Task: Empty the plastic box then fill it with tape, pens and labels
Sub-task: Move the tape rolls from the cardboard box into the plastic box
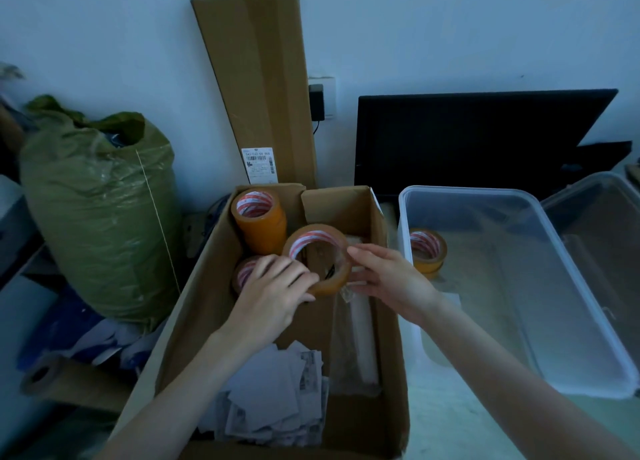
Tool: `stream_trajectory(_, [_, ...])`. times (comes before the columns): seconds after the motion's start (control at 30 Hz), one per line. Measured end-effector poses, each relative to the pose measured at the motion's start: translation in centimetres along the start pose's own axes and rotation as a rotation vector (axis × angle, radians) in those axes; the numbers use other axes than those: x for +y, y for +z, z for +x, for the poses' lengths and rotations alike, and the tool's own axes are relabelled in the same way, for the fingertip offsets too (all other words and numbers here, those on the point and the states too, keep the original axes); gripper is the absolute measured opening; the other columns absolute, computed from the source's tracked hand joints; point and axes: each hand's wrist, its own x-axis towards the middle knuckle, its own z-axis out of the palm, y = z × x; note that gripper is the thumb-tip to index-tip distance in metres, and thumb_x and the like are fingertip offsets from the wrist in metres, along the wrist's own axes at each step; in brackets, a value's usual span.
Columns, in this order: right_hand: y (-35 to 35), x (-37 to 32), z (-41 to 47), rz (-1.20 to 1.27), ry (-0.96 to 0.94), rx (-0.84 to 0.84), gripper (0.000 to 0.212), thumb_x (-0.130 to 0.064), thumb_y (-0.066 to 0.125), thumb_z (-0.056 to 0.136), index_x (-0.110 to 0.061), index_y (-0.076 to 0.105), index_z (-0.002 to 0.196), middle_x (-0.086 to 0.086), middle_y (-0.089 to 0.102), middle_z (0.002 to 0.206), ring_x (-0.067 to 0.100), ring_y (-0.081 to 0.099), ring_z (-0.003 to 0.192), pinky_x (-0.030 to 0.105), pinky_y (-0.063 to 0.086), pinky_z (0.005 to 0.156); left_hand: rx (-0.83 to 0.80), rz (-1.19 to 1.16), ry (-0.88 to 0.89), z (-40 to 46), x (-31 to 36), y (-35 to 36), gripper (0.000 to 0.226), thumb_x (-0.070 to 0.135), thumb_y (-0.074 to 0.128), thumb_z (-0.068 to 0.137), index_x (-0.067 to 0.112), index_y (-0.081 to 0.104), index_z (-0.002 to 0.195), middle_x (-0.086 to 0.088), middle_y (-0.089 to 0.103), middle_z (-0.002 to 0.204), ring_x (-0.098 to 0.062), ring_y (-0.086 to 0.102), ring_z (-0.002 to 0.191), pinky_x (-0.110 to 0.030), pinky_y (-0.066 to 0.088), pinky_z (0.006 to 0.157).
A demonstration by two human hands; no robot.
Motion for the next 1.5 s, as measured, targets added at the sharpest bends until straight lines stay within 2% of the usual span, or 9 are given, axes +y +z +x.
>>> stream_trajectory(0.17, [-0.6,0.0,-0.5,0.082,-0.035,0.019,0.02,-0.022,0.055,0.095,-0.007,0.064,0.106,0.013,0.067,0.09,0.026,0.067,0.085,0.051,0.054,0.089,0.086,-0.065,0.028,0.2,1.0,0.7,0.022,0.026,0.063,0.085,0.017,0.066,0.105,0.003,0.064,0.107,-0.016,0.054,0.107,-0.03,0.031,0.097])
stream_trajectory(0.3, [-1.5,0.1,-0.6,0.14,-0.073,0.119,0.02,-0.019,0.053,0.096,-0.005,0.063,0.106,0.012,0.069,0.088,0.026,0.07,0.084,0.049,0.056,0.085,0.138,-0.151,-0.238,-0.3,0.3,2.8,0.034,0.022,0.056,0.091,0.017,0.054,0.125,0.001,0.049,0.127,-0.016,0.045,0.122,-0.031,0.028,0.106])
stream_trajectory(0.47, [-2.5,0.0,-0.8,0.194,-0.093,0.234,0.022,-0.02,0.051,0.097,-0.005,0.062,0.109,0.016,0.066,0.098,0.024,0.068,0.088,0.034,0.058,0.069,-0.127,-0.124,-0.674,-1.8,-3.2,7.0,0.047,0.025,0.06,0.09,0.019,0.046,0.133,-0.002,0.047,0.134,-0.019,0.044,0.126,-0.039,0.04,0.103])
stream_trajectory(0.6, [-2.8,0.2,-0.9,0.199,-0.093,0.262,0.025,-0.021,0.05,0.098,-0.003,0.06,0.112,0.02,0.066,0.103,0.025,0.066,0.089,0.035,0.057,0.072,-0.44,-0.041,-0.902,-3.0,-4.7,9.5,0.051,0.034,0.055,0.092,0.017,0.04,0.137,-0.005,0.048,0.138,-0.02,0.044,0.128,-0.038,0.034,0.108])
stream_trajectory(0.77, [-3.1,0.4,-1.3,0.197,-0.097,0.287,0.025,-0.021,0.051,0.098,-0.003,0.062,0.11,0.023,0.066,0.108,0.026,0.068,0.091,0.034,0.056,0.071,-0.584,0.04,-0.82,-3.5,-4.9,9.8,0.028,0.018,0.053,0.092,0.022,0.056,0.119,0.001,0.064,0.112,-0.017,0.056,0.112,-0.039,0.027,0.109])
stream_trajectory(0.9, [-3.4,0.3,-1.7,0.198,-0.104,0.304,0.024,-0.02,0.049,0.099,-0.003,0.063,0.106,0.02,0.068,0.102,0.024,0.069,0.09,0.037,0.057,0.078,-0.55,0.041,-0.782,-3.6,-3.8,8.9,0.035,0.017,0.058,0.089,0.021,0.053,0.124,0.0,0.063,0.117,-0.017,0.055,0.115,-0.037,0.03,0.11])
stream_trajectory(1.17, [-5.2,-0.2,-1.8,0.221,-0.155,0.339,0.022,-0.017,0.049,0.099,0.0,0.062,0.105,0.013,0.066,0.092,0.02,0.068,0.082,0.041,0.057,0.081,-0.257,-0.013,-0.613,0.3,-1.2,5.3,0.038,0.021,0.059,0.091,0.019,0.053,0.128,0.004,0.064,0.118,-0.012,0.054,0.116,-0.033,0.027,0.11])
stream_trajectory(1.37, [-8.1,-0.6,-0.8,0.254,-0.168,0.478,0.025,-0.017,0.046,0.098,0.003,0.061,0.095,0.021,0.068,0.093,0.028,0.07,0.086,0.041,0.058,0.079,-0.058,-0.071,-0.394,4.7,0.7,3.2,0.027,0.013,0.067,0.085,0.013,0.064,0.112,-0.001,0.07,0.103,-0.018,0.062,0.104,-0.04,0.034,0.103])
stream_trajectory(1.5, [-11.3,-0.9,0.8,0.178,-0.128,0.578,0.027,-0.013,0.038,0.099,0.003,0.059,0.101,0.017,0.068,0.09,0.025,0.071,0.082,0.032,0.06,0.071,0.018,-0.055,-0.279,6.9,2.2,2.8,0.027,0.01,0.073,0.078,0.011,0.066,0.104,-0.002,0.071,0.095,-0.021,0.065,0.096,-0.042,0.04,0.098])
